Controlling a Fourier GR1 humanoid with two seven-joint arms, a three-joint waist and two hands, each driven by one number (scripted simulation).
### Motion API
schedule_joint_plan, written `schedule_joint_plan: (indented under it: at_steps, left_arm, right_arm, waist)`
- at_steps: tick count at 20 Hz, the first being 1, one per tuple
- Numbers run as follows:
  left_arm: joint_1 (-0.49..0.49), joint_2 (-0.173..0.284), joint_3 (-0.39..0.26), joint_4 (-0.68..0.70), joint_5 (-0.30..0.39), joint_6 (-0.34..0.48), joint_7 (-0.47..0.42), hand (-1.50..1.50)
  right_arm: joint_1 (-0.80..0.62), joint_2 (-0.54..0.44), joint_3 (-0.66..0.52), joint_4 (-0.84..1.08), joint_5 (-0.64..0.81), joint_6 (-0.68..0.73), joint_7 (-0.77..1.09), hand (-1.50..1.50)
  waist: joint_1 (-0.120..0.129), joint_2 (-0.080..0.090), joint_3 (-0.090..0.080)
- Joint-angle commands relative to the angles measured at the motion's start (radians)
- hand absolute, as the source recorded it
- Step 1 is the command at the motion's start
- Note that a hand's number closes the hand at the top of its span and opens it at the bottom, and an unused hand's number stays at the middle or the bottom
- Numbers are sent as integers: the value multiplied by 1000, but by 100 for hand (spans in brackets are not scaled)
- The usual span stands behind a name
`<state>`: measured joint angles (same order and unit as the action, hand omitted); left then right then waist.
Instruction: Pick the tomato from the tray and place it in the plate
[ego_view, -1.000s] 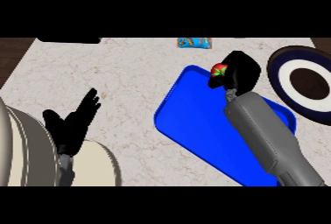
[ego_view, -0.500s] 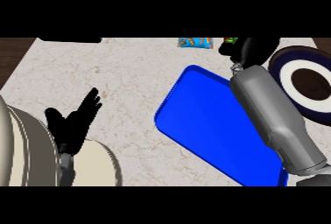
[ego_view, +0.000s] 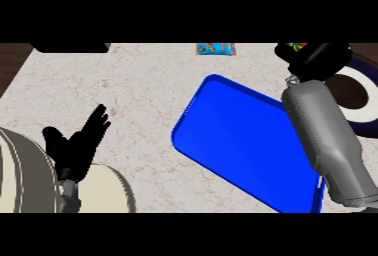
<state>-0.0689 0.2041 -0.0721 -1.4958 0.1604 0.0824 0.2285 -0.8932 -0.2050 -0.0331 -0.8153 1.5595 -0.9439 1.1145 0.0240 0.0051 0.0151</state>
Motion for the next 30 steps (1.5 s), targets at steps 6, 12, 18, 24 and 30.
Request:
schedule_joint_plan:
  at_steps: [6,12,18,24,30]
  left_arm:
    - [61,-53,-36,32,10,-10,20,0]
    - [81,-81,-59,24,-16,-2,16,0]
    - [60,-76,-49,45,-34,-12,10,0]
    - [74,-84,-37,61,-27,-25,-8,0]
    - [48,-76,-24,51,-22,-41,11,0]
  right_arm:
    - [127,-63,-286,17,157,-280,122,150]
    - [164,-89,-387,86,171,-397,66,150]
    - [152,-195,-405,191,8,-452,-12,150]
    - [138,-244,-381,319,-223,-252,-38,-150]
    - [159,-217,-318,304,-444,-271,-204,-150]
  waist:
    - [-11,11,-14]
    - [6,10,-13]
    - [5,9,-12]
    - [11,12,-11]
    - [14,15,-5]
